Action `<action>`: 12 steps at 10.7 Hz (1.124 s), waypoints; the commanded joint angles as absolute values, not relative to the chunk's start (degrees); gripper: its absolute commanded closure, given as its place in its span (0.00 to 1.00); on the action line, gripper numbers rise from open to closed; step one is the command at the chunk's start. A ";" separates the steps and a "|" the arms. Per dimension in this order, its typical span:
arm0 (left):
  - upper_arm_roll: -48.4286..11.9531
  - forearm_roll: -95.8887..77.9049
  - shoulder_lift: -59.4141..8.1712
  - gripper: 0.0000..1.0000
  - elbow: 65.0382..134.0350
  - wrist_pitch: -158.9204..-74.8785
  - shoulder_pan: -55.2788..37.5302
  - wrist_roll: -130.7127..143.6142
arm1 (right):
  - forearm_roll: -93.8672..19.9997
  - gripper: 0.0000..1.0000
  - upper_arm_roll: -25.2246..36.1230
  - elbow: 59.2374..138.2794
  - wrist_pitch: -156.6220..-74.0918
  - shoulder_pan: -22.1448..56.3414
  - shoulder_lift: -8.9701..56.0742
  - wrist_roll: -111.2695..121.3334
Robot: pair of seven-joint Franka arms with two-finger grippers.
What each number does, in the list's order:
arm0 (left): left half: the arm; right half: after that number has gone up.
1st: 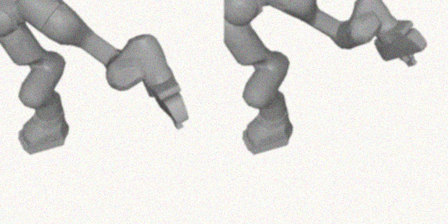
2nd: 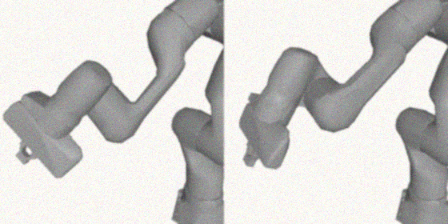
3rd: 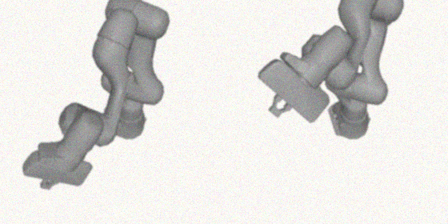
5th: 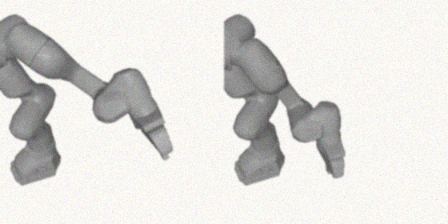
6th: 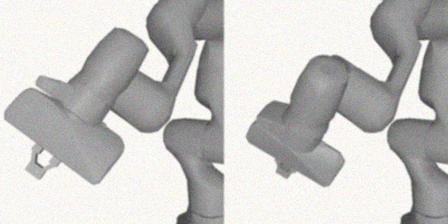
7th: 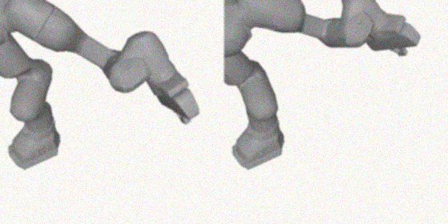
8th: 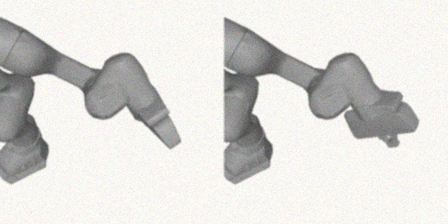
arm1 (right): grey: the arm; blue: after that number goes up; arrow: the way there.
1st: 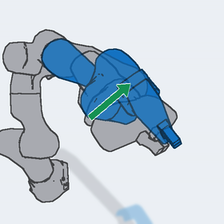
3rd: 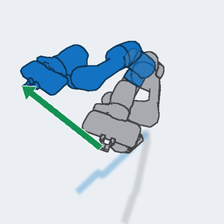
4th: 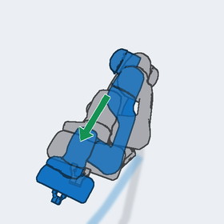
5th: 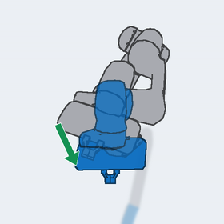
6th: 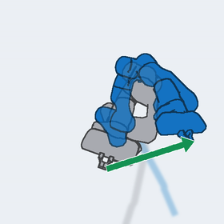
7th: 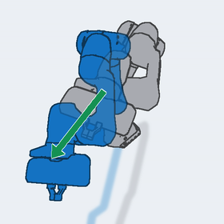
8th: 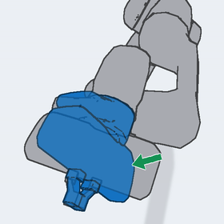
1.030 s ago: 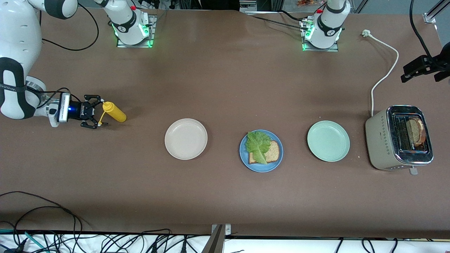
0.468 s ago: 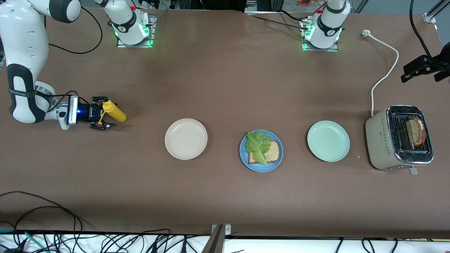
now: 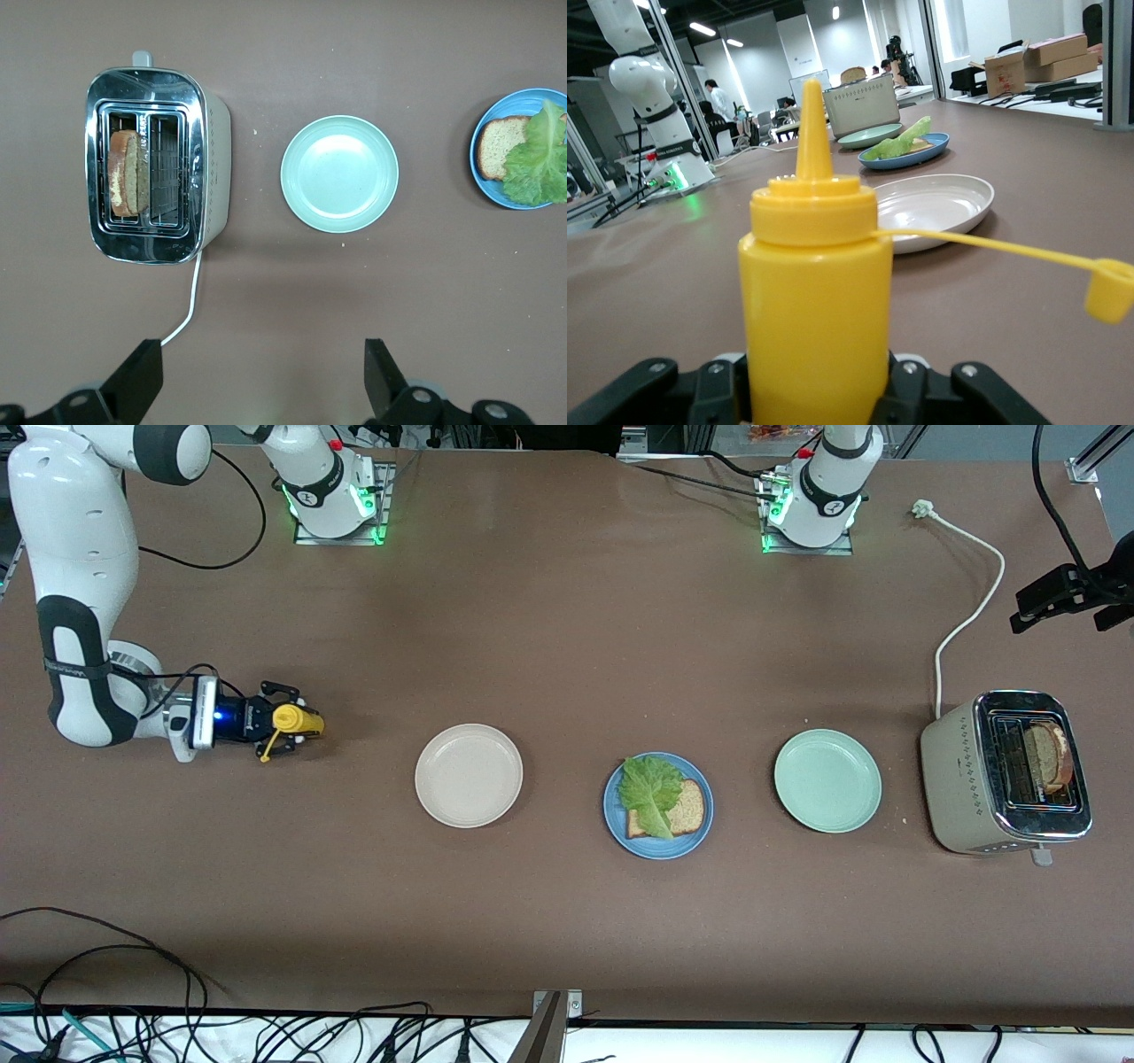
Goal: Make sandwich in blue plate with both arms
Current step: 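Lift the mustard bottle and carry it toward the blue plate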
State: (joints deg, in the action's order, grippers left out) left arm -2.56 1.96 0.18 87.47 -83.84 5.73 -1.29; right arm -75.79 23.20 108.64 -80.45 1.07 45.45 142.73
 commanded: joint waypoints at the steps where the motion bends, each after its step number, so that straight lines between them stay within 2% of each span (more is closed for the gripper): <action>1: -2.90 4.04 -0.53 0.00 85.78 -82.62 5.71 -1.41 | -76.47 0.93 22.50 100.05 -82.53 4.03 45.09 133.39; 4: -2.90 4.04 -0.53 0.00 85.78 -82.62 5.71 -1.41 | -74.72 0.93 23.90 93.09 -86.82 9.21 42.90 122.03; 6: -2.99 4.04 -0.53 0.00 85.78 -82.62 5.71 -1.41 | -73.92 0.92 24.26 89.75 -93.22 14.13 41.58 114.29; 9: -2.99 4.04 -0.53 0.00 85.78 -82.62 5.71 -1.41 | -73.31 0.92 24.26 83.60 -106.65 23.44 41.31 100.06; 12: -2.99 4.04 -0.53 0.00 85.78 -82.62 5.71 -1.41 | -66.56 0.92 24.34 80.42 -121.42 33.80 41.31 86.18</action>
